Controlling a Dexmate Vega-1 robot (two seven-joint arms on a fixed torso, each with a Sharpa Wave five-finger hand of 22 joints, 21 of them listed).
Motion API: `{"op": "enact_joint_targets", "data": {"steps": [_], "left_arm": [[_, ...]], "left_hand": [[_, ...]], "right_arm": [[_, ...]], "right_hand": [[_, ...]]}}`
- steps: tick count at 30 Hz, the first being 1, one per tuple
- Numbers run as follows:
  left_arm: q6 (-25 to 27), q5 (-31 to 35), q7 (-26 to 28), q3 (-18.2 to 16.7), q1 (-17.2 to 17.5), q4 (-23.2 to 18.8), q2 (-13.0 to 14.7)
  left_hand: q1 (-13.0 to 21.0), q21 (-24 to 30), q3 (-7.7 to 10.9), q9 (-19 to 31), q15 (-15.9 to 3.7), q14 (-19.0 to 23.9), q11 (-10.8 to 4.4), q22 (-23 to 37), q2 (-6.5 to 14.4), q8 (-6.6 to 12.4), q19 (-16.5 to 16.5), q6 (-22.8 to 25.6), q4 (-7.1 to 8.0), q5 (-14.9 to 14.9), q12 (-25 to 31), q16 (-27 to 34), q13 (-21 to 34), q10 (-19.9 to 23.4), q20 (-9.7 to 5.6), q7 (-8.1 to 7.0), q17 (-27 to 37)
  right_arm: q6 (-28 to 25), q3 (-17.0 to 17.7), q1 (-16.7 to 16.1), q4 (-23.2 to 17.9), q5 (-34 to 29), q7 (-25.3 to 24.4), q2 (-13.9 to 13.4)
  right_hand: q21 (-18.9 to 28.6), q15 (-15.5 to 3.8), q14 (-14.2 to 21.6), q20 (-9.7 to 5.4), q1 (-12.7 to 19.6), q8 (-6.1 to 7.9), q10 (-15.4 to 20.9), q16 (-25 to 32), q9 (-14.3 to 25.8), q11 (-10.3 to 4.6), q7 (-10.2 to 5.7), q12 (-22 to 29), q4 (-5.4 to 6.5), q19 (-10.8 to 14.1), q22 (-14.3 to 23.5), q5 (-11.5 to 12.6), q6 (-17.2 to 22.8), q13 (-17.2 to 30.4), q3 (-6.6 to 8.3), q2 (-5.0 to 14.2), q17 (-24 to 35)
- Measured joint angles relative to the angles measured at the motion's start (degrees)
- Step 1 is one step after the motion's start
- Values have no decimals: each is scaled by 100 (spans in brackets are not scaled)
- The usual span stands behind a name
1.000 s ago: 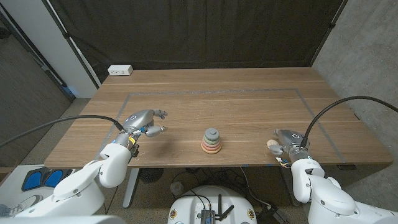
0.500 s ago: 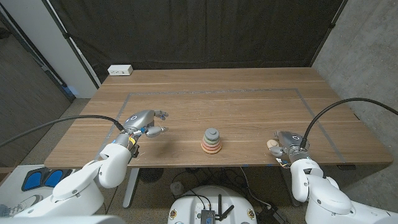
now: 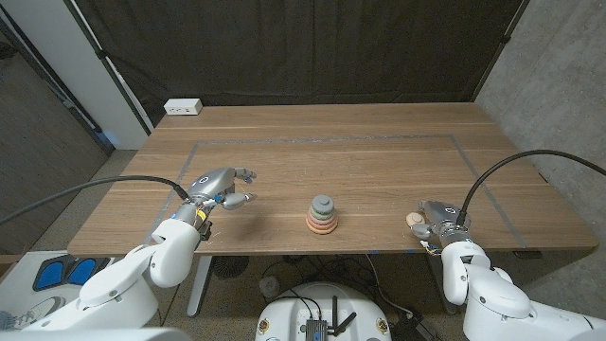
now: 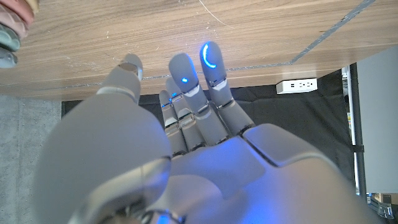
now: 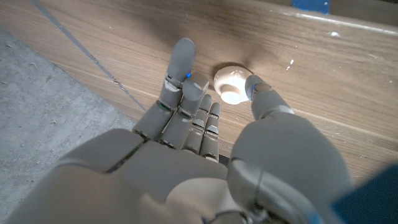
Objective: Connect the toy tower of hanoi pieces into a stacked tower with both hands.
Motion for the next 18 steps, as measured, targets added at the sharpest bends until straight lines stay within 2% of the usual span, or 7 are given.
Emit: {"op": "enact_joint_targets", "data": {"steps": [18], "left_arm": [[-69, -13, -22, -17, 27, 0, -35]], "left_hand": [[-22, 0, 47, 9, 0, 0, 2, -1, 22, 0, 0, 57, 1, 39, 0, 0, -1, 2, 0, 4, -16]], "right_arm": [[35, -89, 155, 135, 594, -456, 0]], "right_hand": [[0, 0, 0, 0, 0, 0, 0, 1, -27, 0, -22, 21, 0, 0, 0, 2, 22, -27, 0, 0, 15]]}}
